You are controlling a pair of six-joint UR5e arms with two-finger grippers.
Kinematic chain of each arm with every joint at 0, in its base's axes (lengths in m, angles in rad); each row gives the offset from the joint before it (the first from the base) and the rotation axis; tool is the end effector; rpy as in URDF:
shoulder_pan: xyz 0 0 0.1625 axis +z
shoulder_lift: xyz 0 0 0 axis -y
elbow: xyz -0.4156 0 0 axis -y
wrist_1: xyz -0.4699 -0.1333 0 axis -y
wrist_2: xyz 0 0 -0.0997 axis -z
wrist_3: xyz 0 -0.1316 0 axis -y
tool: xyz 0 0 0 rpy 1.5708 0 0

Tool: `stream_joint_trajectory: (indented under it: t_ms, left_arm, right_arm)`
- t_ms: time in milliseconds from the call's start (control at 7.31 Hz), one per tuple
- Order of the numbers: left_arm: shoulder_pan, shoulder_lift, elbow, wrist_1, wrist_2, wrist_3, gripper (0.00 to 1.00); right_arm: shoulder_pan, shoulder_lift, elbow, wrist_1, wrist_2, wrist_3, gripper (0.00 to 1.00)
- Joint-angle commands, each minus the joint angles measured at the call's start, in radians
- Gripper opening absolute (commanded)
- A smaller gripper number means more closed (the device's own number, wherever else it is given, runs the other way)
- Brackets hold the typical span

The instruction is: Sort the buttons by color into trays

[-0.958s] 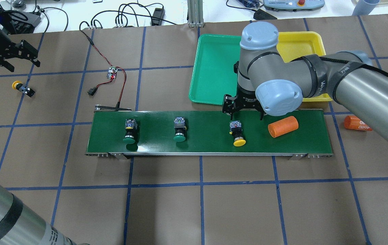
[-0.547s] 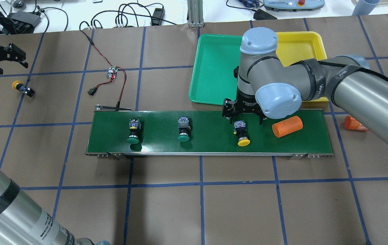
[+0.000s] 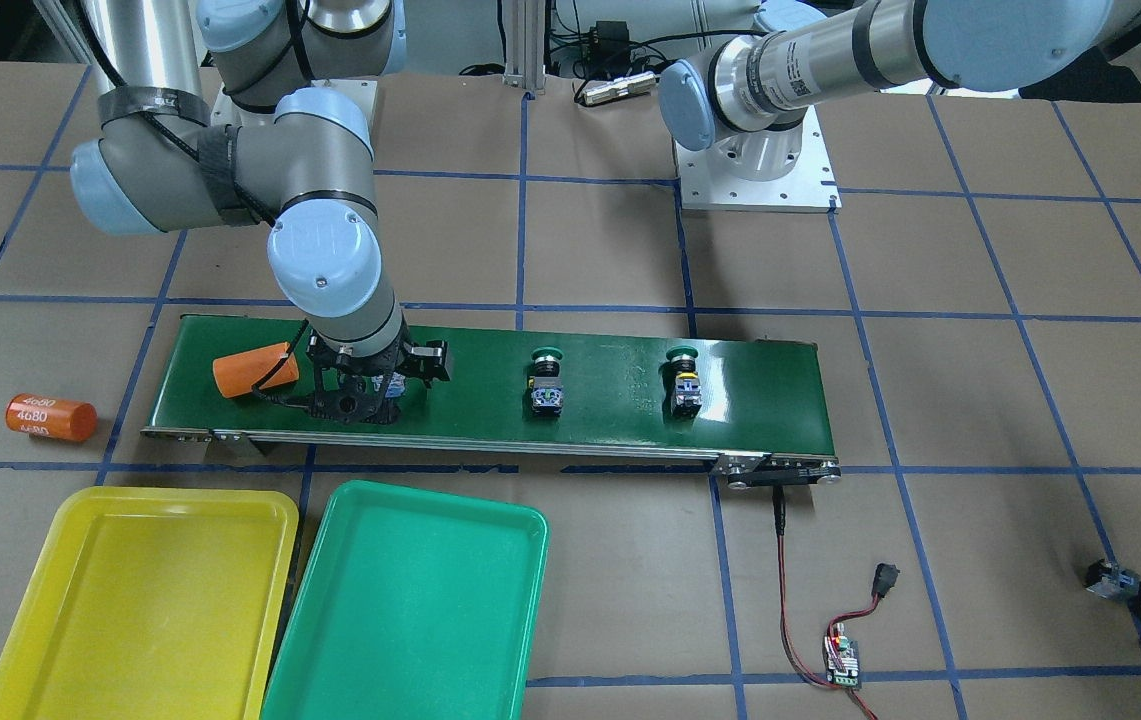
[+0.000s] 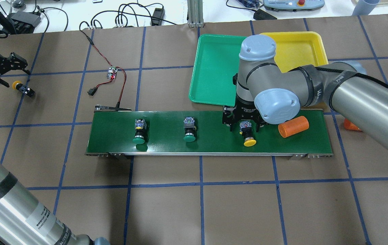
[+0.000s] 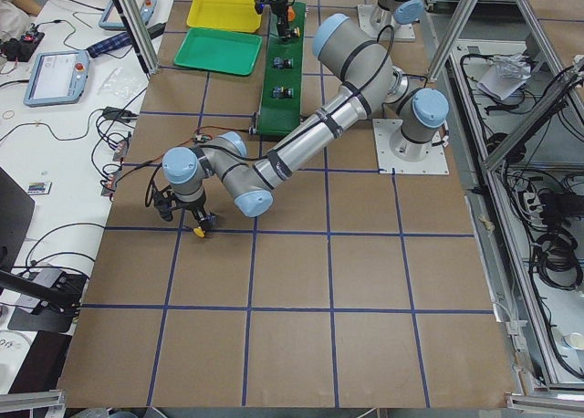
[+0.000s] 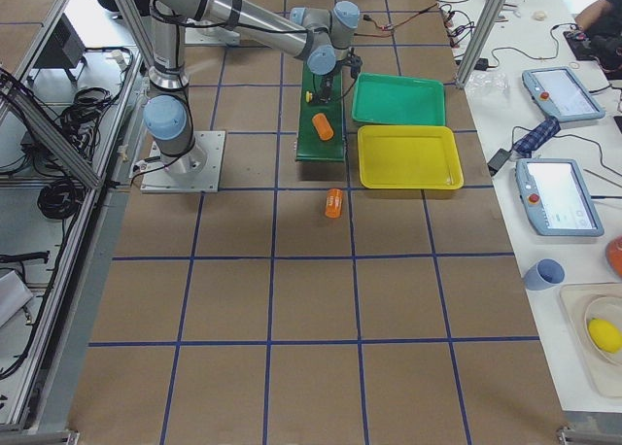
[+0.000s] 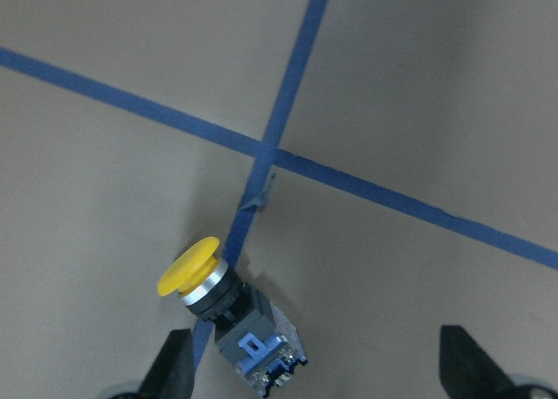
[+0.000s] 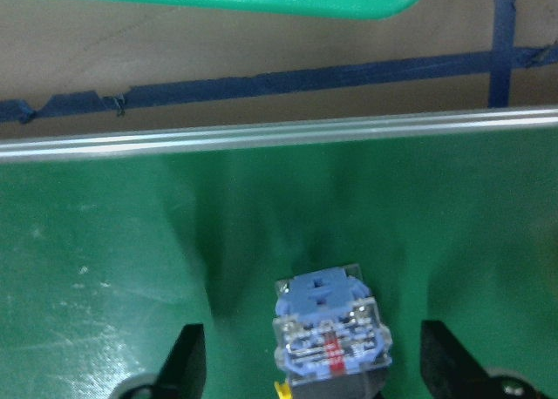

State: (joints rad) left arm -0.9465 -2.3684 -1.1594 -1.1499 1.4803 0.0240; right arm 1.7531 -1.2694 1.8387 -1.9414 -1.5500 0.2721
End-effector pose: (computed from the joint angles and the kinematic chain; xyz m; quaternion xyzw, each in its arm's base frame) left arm 0.3714 -0.7639 0.1482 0.2946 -0.9544 0.0308 0.0374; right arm 0.2409 -0.5565 0.1574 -0.0457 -0.9940 -0.0990 0.0123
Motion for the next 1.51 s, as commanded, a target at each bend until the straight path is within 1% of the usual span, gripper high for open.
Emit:
stream_joint_trajectory:
  t_ms: [0, 137, 274, 411, 547, 684, 821, 958, 1095, 1232, 1369]
  left_arm:
    - [0.005, -0.035, -0.008, 0.053, 0.009, -0.082, 1.0]
    - [0.005, -0.048, -0.008, 0.062, 0.009, -0.093, 1.0]
    - [0.005, -0.06, -0.009, 0.061, 0.011, -0.096, 0.67]
    - [0.006, -0.057, -0.016, 0.05, 0.014, -0.14, 0.36]
    - [0.008, -0.046, -0.019, 0.006, 0.014, -0.142, 0.12]
    - [0.006, -0.023, -0.002, -0.171, 0.017, -0.142, 0.0]
    - [0.005, 0.024, 0.006, -0.259, 0.052, -0.119, 0.0]
    - [-0.011, 0.091, -0.029, -0.284, 0.078, -0.016, 0.0]
    - [-0.018, 0.139, -0.077, -0.341, 0.121, 0.122, 0.0]
    - [-0.041, 0.2, -0.116, -0.343, 0.149, 0.29, 0.0]
    - [-0.092, 0.249, -0.172, -0.343, 0.135, 0.456, 0.0]
  right_arm:
    - [0.0, -0.007, 0.008, 0.01, -0.009, 0.001, 0.12]
    - [0.0, -0.01, 0.008, 0.013, -0.009, 0.001, 0.0]
    - [-0.001, -0.011, 0.004, 0.015, -0.009, -0.001, 0.0]
    - [-0.003, -0.024, -0.001, 0.013, -0.028, -0.017, 0.0]
    - [-0.02, -0.027, -0.019, 0.003, -0.066, -0.03, 0.0]
    - [-0.026, -0.022, -0.062, -0.005, -0.091, -0.039, 0.0]
    - [-0.068, -0.019, -0.123, -0.002, -0.111, -0.04, 0.0]
    - [-0.125, -0.018, -0.195, -0.002, -0.108, -0.043, 0.0]
    - [-0.182, -0.008, -0.243, -0.005, -0.102, -0.068, 0.0]
    - [-0.223, 0.042, -0.266, -0.031, -0.108, -0.127, 0.0]
    - [-0.262, 0.077, -0.272, -0.086, -0.11, -0.161, 0.0]
